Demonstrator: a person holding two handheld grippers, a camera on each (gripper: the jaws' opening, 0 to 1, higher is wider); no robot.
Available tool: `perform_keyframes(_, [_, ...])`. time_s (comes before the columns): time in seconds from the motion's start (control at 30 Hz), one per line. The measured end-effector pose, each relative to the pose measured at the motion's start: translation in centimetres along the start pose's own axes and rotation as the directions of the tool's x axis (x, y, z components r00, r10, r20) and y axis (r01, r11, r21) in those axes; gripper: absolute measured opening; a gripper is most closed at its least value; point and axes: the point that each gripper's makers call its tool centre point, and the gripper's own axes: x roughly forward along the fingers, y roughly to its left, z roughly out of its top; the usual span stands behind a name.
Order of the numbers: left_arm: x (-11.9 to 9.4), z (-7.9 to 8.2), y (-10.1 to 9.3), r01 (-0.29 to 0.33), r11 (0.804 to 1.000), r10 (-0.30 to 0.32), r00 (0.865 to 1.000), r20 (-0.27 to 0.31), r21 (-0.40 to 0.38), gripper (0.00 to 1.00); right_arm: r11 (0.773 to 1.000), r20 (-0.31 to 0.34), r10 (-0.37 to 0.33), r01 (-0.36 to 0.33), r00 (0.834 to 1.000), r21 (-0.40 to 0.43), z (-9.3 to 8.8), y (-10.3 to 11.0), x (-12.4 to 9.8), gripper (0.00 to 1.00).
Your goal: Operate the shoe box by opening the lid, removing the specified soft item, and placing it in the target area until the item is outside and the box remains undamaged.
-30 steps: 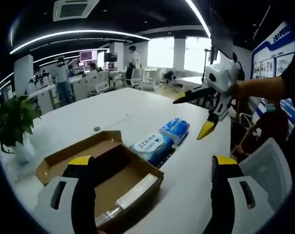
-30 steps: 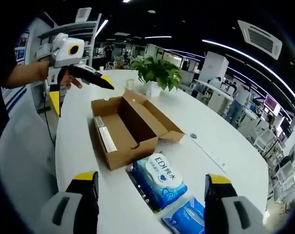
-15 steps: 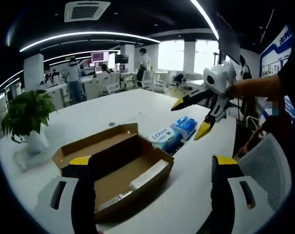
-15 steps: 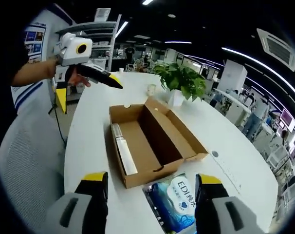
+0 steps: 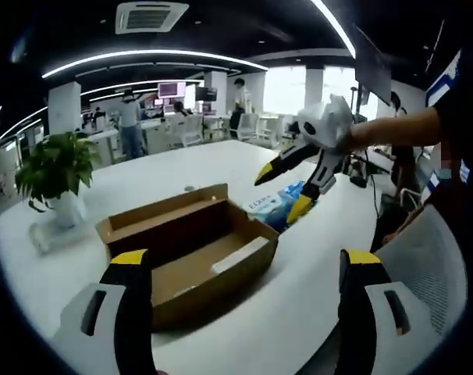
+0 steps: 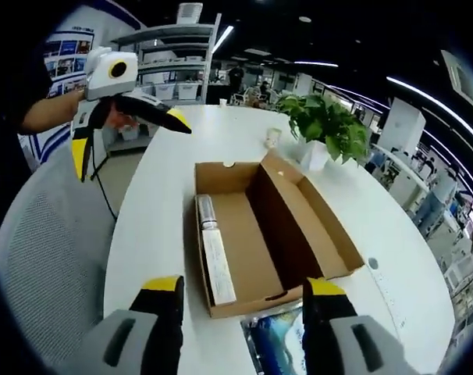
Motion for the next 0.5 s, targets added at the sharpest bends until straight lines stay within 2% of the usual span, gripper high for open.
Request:
perform_keyframes(0.23, [-1.0,-0.9,-0.1,-0.019,1.000,0.019,1.000,-0.004,-0.004,0.99,0.996,-0.047,0.076,-0.078,0.996,-0.034,-0.1,0.4,2.0,0.56])
perform_keyframes(0.37, [-2.0,-1.4,-0.2,-0.032,0.999,0.032,0.999,-0.007,0.006,0.99,0.995,-0.070,0.081,-0.085,0.994,-0.046,-0.3,0.1,3.0,0.51])
perform_keyframes(0.5, [-3.1,-1.9,-0.4,-0.045,0.999,0.045,0.999,-0.005,-0.007,0.99,0.993,-0.075,0.105,-0.109,0.992,-0.046,-0.3,0.2,3.7,0.51])
